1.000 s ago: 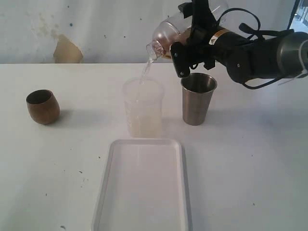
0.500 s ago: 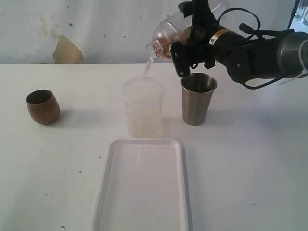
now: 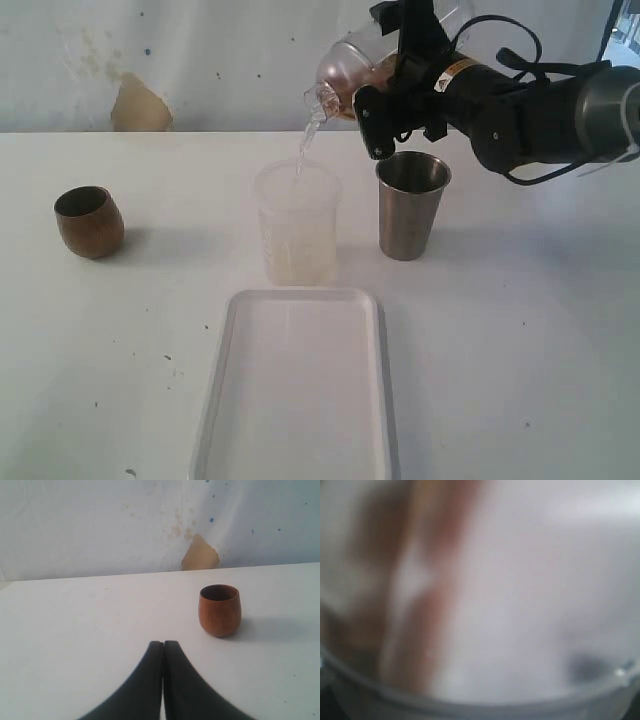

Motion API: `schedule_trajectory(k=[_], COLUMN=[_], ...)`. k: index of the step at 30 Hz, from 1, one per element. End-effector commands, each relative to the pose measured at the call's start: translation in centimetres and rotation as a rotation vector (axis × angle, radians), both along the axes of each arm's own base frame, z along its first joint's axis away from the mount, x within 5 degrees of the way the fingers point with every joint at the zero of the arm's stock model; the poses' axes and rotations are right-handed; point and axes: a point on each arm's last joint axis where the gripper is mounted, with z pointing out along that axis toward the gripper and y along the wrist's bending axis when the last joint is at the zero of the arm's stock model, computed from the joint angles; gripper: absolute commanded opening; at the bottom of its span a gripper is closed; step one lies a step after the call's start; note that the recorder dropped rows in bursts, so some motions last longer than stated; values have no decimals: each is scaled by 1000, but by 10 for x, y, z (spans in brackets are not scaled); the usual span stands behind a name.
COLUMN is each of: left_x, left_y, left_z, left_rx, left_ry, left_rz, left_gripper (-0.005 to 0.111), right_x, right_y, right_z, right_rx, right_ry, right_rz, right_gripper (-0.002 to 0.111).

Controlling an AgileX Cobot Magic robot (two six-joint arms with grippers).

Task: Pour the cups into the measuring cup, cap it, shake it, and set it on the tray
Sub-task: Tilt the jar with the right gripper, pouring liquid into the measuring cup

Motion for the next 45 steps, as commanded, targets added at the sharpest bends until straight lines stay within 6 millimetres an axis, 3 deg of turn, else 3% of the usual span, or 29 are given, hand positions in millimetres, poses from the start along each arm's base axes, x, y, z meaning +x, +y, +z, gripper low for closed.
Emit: schedule_trajectory(k=[1,45], left_x=[0,0], left_y=[0,0], left_z=[-1,-1], left_rx=[-7,-7], left_ry=[-11,-11], left_rz=[-2,-2], left_gripper=[1,1], right_x=[-2,-2], right_y=[2,3], right_z=[13,14], right_rx=[16,-30], right_ry=[-77,-102], right_rz=[4,20], right_gripper=[0,0])
